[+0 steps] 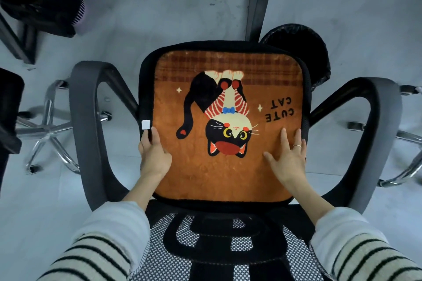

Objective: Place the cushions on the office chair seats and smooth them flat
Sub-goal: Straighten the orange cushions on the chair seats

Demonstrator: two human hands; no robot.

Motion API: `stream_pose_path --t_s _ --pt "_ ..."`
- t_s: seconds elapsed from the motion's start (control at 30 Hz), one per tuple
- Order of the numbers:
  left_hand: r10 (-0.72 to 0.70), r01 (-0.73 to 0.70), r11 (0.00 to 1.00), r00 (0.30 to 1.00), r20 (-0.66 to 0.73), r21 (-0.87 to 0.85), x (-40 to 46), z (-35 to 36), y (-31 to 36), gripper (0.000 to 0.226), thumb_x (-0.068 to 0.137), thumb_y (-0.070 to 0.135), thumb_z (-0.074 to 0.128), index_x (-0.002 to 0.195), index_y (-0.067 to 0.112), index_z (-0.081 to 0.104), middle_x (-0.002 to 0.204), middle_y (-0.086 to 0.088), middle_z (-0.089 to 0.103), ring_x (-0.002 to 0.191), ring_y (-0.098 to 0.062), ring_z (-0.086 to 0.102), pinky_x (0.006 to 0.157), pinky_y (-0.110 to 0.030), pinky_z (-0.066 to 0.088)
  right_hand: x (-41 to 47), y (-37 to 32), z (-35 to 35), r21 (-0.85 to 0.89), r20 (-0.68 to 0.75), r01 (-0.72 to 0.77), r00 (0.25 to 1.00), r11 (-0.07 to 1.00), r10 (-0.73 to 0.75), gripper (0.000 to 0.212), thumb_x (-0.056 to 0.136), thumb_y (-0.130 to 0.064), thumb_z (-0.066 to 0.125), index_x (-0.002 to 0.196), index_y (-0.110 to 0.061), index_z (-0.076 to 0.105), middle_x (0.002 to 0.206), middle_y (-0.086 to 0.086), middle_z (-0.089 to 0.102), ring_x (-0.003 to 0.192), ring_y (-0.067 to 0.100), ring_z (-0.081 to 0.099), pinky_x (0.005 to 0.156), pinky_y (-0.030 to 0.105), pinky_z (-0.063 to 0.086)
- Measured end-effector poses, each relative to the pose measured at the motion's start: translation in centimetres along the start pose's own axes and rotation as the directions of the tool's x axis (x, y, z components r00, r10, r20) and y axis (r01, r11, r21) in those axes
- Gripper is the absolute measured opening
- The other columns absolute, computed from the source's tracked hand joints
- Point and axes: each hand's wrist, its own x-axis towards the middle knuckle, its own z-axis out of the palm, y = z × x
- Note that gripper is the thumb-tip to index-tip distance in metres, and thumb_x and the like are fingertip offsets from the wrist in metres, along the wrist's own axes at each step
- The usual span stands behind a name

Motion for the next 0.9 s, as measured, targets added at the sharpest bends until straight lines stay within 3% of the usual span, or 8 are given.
stream_pose_path --t_s 0.23,0.43,0.63,0.7,0.8,0.9 --pt "0.044 -0.047 0.998 0.996 -0.072 -0.042 0.2 -0.8 -0.9 0.07 0.087 -0.007 0.041 0.147 0.017 0.017 0.13 -0.012 0.028 0.121 -0.026 0.032 0.093 -0.034 0.04 -0.3 -1.1 0.2 0.007 0.001 -0.034 0.999 0.999 0.034 0.083 0.088 -0.048 0.055 0.151 -0.027 0.004 0.159 0.001 -0.014 0.146 0.031 -0.006 0.114 0.055 0.021" --pt "0.041 -0.043 0.999 0.988 -0.148 -0.013 0.3 -0.9 -1.4 0.063 0.088 -0.005 0.044 0.143 0.018 0.026 0.122 -0.015 0.033 0.105 -0.03 0.047 0.077 -0.035 0.044 -0.4 -1.5 0.4 -0.05 -0.036 0.005 0.999 0.999 -0.007 0.08 0.089 -0.048 0.054 0.151 -0.027 0.008 0.159 0.002 -0.013 0.146 0.033 -0.005 0.113 0.055 0.02" --pt "0.022 -0.026 0.999 0.988 -0.151 -0.029 0.4 -0.9 -1.7 0.064 0.087 -0.007 0.045 0.144 0.017 0.028 0.121 -0.018 0.036 0.086 -0.026 0.049 0.078 -0.036 0.046 0.2 -1.9 0.1 -0.115 -0.043 0.02 0.999 0.993 -0.025 0.08 0.089 -0.049 0.054 0.151 -0.029 0.008 0.159 0.002 -0.012 0.146 0.035 -0.004 0.112 0.056 0.021" --pt "0.028 -0.03 0.999 0.991 -0.134 -0.013 0.6 -0.8 -1.8 0.067 0.086 -0.006 0.047 0.145 0.018 0.025 0.122 -0.017 0.035 0.093 -0.028 0.049 0.076 -0.037 0.047 0.1 -1.7 0.4 -0.124 -0.03 0.026 0.999 0.992 -0.03 0.08 0.089 -0.05 0.052 0.151 -0.03 0.005 0.159 0.002 -0.014 0.146 0.034 -0.009 0.113 0.058 0.017" --pt "0.031 -0.024 0.998 0.994 -0.11 0.065 -0.2 -0.1 -1.7 0.07 0.088 0.002 0.048 0.148 0.018 0.016 0.135 -0.018 0.028 0.117 -0.032 0.04 0.078 -0.041 0.047 -0.7 -1.3 0.9 -0.136 0.004 0.072 0.997 0.988 -0.072 0.08 0.091 -0.049 0.05 0.15 -0.029 0.001 0.158 0.003 -0.018 0.145 0.034 -0.015 0.112 0.062 0.013" --pt "-0.009 0.013 0.995 0.999 -0.035 0.099 -2.3 1.5 -1.7 0.073 0.091 0.01 0.046 0.149 0.019 0.003 0.153 -0.018 -0.003 0.141 -0.034 0.011 0.106 -0.047 0.035 -2.4 -0.9 1.7 -0.166 0.075 0.109 0.992 0.98 -0.098 0.082 0.091 -0.047 0.051 0.15 -0.028 -0.002 0.157 0.004 -0.021 0.144 0.032 -0.019 0.112 0.063 0.013"
